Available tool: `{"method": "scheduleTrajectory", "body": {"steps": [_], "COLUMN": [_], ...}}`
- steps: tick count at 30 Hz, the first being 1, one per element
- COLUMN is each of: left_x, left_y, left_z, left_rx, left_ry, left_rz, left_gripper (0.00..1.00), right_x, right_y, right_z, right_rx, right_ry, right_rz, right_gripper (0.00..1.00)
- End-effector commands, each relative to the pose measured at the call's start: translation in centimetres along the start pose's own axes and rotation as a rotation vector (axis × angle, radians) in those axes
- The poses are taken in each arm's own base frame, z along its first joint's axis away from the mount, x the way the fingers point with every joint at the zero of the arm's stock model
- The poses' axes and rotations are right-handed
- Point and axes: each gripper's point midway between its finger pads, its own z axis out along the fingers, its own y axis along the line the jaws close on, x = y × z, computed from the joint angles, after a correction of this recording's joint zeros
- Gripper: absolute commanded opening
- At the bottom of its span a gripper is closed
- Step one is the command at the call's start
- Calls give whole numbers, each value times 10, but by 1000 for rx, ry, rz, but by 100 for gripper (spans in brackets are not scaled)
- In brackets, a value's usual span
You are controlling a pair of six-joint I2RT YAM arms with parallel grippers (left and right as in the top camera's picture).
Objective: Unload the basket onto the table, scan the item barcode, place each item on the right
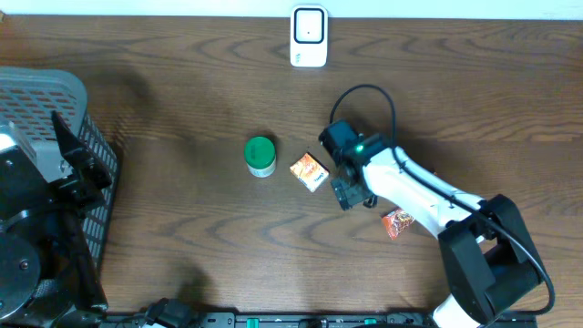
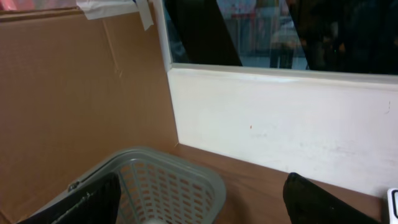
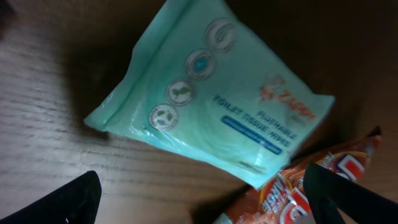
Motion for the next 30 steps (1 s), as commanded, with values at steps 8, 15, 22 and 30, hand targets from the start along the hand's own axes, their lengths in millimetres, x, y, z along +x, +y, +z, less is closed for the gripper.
{"method": "scheduleTrajectory", "body": {"steps": [8, 15, 22, 30], "left_x": [11, 12, 15, 15], "left_y": [1, 2, 2, 2], "left_z": [1, 1, 1, 1], "left_rx": [-15, -15, -15, -15], "left_ry": [36, 40, 52, 52], "left_rz": [36, 34, 48, 48], "left_gripper": [84, 84, 84, 84], "right_x": [4, 11, 37, -15], "right_y": [-16, -7, 0, 44], "right_z": [33, 67, 101, 3], "right_rx": [175, 190, 200, -255], "right_ry": [-105, -36, 106, 16], "right_rz": [-27, -105, -148, -64], "right_gripper": [98, 71, 1, 1]}}
